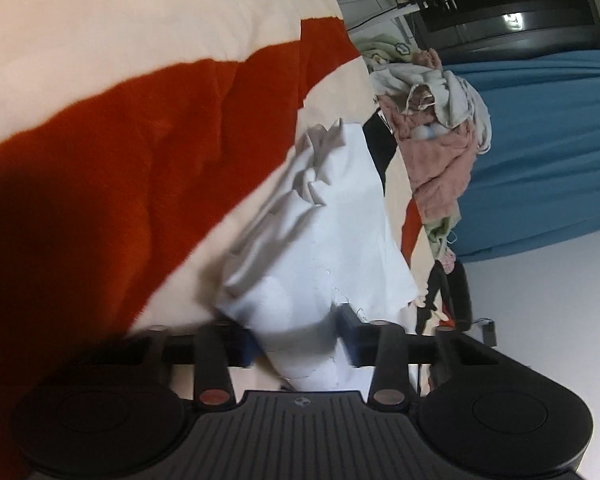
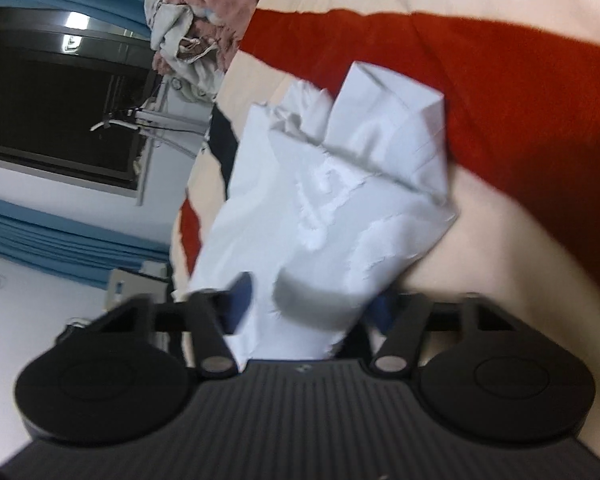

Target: Fold clothes

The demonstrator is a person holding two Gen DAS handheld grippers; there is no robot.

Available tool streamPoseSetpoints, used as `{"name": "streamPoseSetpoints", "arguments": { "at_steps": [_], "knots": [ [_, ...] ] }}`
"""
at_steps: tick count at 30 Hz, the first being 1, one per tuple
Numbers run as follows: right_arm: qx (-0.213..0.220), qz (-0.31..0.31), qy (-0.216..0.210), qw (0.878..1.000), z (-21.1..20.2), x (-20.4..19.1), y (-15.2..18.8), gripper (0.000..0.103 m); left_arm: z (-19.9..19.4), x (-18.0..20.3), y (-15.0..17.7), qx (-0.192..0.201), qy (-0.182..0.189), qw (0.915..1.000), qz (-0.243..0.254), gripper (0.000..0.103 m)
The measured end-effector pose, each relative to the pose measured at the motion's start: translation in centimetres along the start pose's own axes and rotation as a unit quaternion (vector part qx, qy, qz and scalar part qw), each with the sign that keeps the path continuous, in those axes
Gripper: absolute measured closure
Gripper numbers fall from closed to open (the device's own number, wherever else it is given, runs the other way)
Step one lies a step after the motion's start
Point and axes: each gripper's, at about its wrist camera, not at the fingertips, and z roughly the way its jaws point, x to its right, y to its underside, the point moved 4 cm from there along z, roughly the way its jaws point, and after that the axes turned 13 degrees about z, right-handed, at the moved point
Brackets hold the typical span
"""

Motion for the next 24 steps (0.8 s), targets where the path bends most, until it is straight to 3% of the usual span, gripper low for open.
{"name": "streamPoseSetpoints", "arguments": {
  "at_steps": [2,6,12,16,19,24],
  "knots": [
    [0.004,0.006,-0.011,1.0,-0.7,0.3,-0.1,0.08,-0.7,-0.3,0.2,0.007,0.007,0.9999,-0.007,0.085],
    [0.023,-0.02,-0.033,0.999,-3.9,-0.9,0.7,0.086,-3.0,1.3,0.3,0.012,0.029,0.9994,0.012,0.089],
    [0.057,-0.024,-0.059,0.996,-11.8,-3.6,0.4,0.086,-7.5,7.9,1.3,-0.032,0.072,0.9945,0.069,0.09],
    [0.065,-0.004,-0.044,0.997,-16.8,-5.3,-1.5,0.085,-8.3,13.5,1.9,-0.079,0.078,0.9886,0.102,0.09],
    [0.065,0.003,-0.036,0.997,-19.5,-6.4,-3.9,0.085,-6.7,17.7,2.1,-0.116,0.075,0.9827,0.123,0.089],
    [0.077,-0.019,-0.009,0.997,-19.0,-8.4,-10.0,0.085,0.1,24.2,1.0,-0.14,0.057,0.9738,0.17,0.089]
  ]
}}
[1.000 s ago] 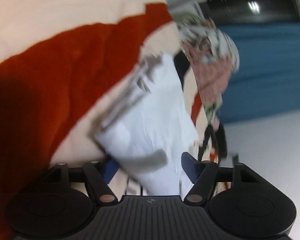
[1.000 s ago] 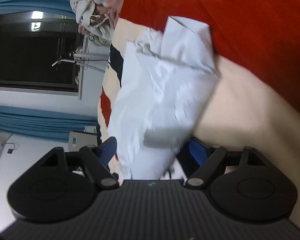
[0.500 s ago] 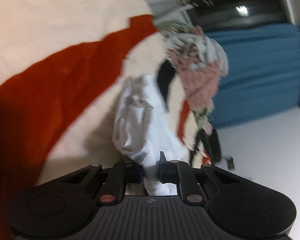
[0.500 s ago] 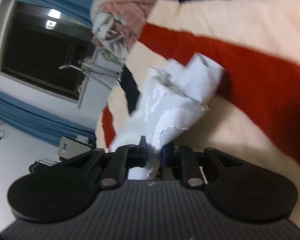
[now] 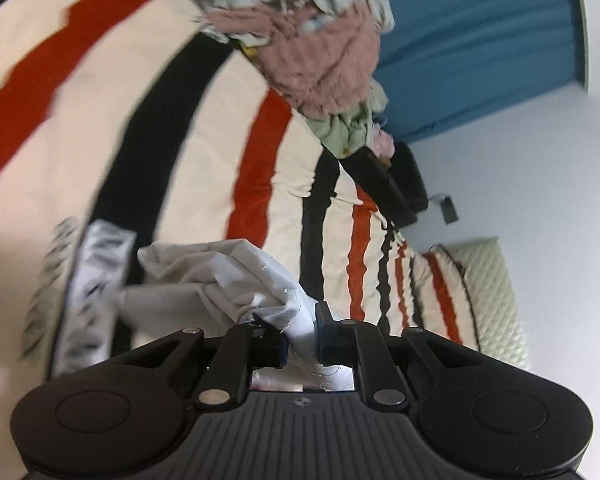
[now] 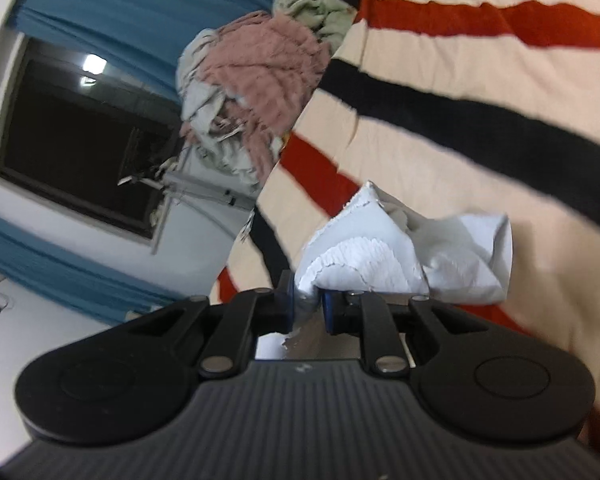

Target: Fold clothes

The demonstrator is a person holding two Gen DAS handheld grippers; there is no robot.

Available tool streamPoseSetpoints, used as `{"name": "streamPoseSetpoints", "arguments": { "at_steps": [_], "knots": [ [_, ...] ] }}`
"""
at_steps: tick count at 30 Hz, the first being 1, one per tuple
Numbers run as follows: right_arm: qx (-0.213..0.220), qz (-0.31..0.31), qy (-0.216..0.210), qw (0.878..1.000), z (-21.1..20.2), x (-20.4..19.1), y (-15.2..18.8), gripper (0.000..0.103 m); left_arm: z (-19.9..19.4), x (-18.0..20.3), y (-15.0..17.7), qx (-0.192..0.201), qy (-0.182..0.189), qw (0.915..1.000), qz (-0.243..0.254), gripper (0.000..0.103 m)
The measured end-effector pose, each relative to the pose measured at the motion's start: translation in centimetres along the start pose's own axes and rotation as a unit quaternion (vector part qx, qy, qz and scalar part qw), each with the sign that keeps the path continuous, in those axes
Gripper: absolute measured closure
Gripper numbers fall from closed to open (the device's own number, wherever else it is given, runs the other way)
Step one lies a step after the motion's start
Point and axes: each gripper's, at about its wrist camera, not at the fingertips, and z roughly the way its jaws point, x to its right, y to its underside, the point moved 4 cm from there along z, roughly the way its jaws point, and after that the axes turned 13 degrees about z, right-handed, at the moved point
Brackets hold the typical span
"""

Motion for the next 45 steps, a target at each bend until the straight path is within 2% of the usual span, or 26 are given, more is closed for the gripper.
{"name": "streamPoseSetpoints", "arguments": {
  "at_steps": [4,6,8,10,12,13,14,16,19,21,23,25,27,29,33,35,39,41,43,45],
  "knots": [
    [0.021,-0.015,-0.002,1.0,4.5,-2.1,-6.4,0.085,7.7,3.5,-6.2,0.0,-0.004,0.9986,0.053,0.09],
    [0.044,-0.033,-0.022,0.998,6.5,-4.0,-9.6,0.085,10.8,5.1,-9.6,0.012,0.008,0.9971,0.074,0.09],
    [0.072,-0.051,-0.053,0.995,8.5,-6.3,-12.9,0.085,13.8,6.7,-13.0,0.041,0.029,0.9936,0.101,0.09],
    [0.093,-0.066,-0.074,0.991,10.5,-7.5,-15.3,0.086,16.9,8.3,-16.1,0.076,0.051,0.9867,0.134,0.089],
    [0.113,-0.081,-0.086,0.987,12.6,-8.2,-17.7,0.086,19.7,8.9,-17.7,0.112,0.061,0.9751,0.181,0.089],
    [0.116,-0.083,-0.086,0.986,13.9,-7.8,-18.6,0.086,21.7,8.9,-18.0,0.126,0.057,0.9692,0.203,0.089],
    [0.117,-0.082,-0.082,0.986,15.3,-7.2,-19.5,0.086,23.5,8.5,-18.0,0.13,0.052,0.9669,0.214,0.089],
    [0.118,-0.092,-0.057,0.987,18.2,-4.9,-20.4,0.085,27.3,6.4,-17.3,0.111,0.04,0.9697,0.214,0.088],
    [0.098,-0.111,0.007,0.989,22.6,0.6,-20.0,0.085,32.6,1.6,-13.9,0.05,0.009,0.9712,0.233,0.089],
    [0.066,-0.1,0.04,0.992,24.5,4.2,-19.0,0.085,33.9,-1.6,-11.6,0.018,0.001,0.9661,0.258,0.089],
    [0.05,-0.088,0.051,0.994,25.1,7.0,-17.5,0.086,34.0,-3.6,-9.7,0.005,-0.003,0.9567,0.291,0.084],
    [0.041,-0.078,0.063,0.994,25.2,8.9,-16.2,0.084,33.1,-3.7,-9.2,0.004,-0.014,0.9509,0.309,0.076],
    [0.043,-0.068,0.079,0.994,24.7,9.2,-15.3,0.079,32.1,-3.6,-8.7,0.004,-0.026,0.945,0.326,0.076],
    [0.04,-0.059,0.101,0.992,23.7,8.7,-14.7,0.079,31.1,-3.5,-8.3,0.004,-0.037,0.9386,0.343,0.076],
    [0.047,-0.082,0.122,0.988,19.4,5.7,-12.7,0.079,26.6,-1.2,-8.7,0.007,-0.054,0.9336,0.354,0.072],
    [0.047,-0.106,0.122,0.986,16.8,3.5,-11.2,0.079,23.3,0.7,-9.0,0.021,-0.056,0.9301,0.362,0.063],
    [0.077,-0.168,0.095,0.978,11.1,-1.7,-8.2,0.079,16.2,4.8,-8.7,0.055,-0.062,0.9175,0.389,0.054],
    [0.083,-0.185,0.085,0.976,8.9,-3.6,-7.1,0.079,13.0,7.1,-8.3,0.068,-0.064,0.9117,0.4,0.042],
    [0.086,-0.2,0.074,0.973,6.4,-5.0,-5.6,0.079,9.6,9.4,-7.4,0.079,-0.07,0.9043,0.414,0.041],
    [0.096,-0.224,0.071,0.967,3.9,-6.3,-4.1,0.079,6.5,11.1,-6.6,0.09,-0.07,0.9006,0.42,0.027]
  ]
}}
